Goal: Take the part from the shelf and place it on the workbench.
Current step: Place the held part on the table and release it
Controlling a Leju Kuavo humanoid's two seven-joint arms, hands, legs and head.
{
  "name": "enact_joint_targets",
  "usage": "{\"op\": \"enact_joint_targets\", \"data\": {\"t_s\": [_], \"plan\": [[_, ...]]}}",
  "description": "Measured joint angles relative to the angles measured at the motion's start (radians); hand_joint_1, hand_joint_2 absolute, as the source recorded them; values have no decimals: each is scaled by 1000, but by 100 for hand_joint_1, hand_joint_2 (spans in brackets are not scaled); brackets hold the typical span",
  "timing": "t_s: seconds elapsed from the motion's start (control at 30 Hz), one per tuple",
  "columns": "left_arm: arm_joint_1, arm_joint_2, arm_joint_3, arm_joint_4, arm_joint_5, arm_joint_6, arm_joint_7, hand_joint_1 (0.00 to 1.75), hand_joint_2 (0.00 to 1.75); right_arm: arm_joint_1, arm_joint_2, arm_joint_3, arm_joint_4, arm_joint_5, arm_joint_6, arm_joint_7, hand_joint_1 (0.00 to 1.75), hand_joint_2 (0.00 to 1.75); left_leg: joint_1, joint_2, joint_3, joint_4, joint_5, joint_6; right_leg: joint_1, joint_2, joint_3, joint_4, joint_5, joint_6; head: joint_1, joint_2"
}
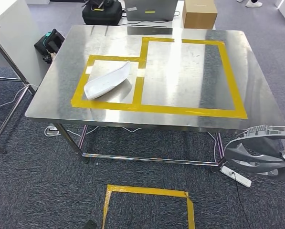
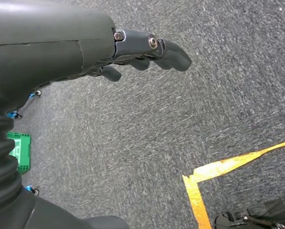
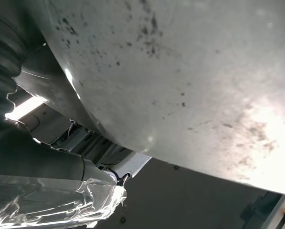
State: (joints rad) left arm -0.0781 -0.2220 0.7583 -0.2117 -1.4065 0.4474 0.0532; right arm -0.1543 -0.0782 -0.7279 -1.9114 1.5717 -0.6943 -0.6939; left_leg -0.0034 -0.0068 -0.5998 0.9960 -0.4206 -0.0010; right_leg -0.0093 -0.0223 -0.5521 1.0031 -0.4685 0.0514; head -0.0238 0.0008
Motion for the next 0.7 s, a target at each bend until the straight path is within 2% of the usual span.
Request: {"op": "enact_joint_targets", "data": {"t_s": [0.7], "plan": [[-16, 9, -1, 0, -11, -11, 16, 0, 175, 0, 0, 54, 36, 0, 0, 0, 175, 175, 0, 0, 0, 0, 0, 0, 0, 0, 0, 0, 0, 0, 0, 0]]}}
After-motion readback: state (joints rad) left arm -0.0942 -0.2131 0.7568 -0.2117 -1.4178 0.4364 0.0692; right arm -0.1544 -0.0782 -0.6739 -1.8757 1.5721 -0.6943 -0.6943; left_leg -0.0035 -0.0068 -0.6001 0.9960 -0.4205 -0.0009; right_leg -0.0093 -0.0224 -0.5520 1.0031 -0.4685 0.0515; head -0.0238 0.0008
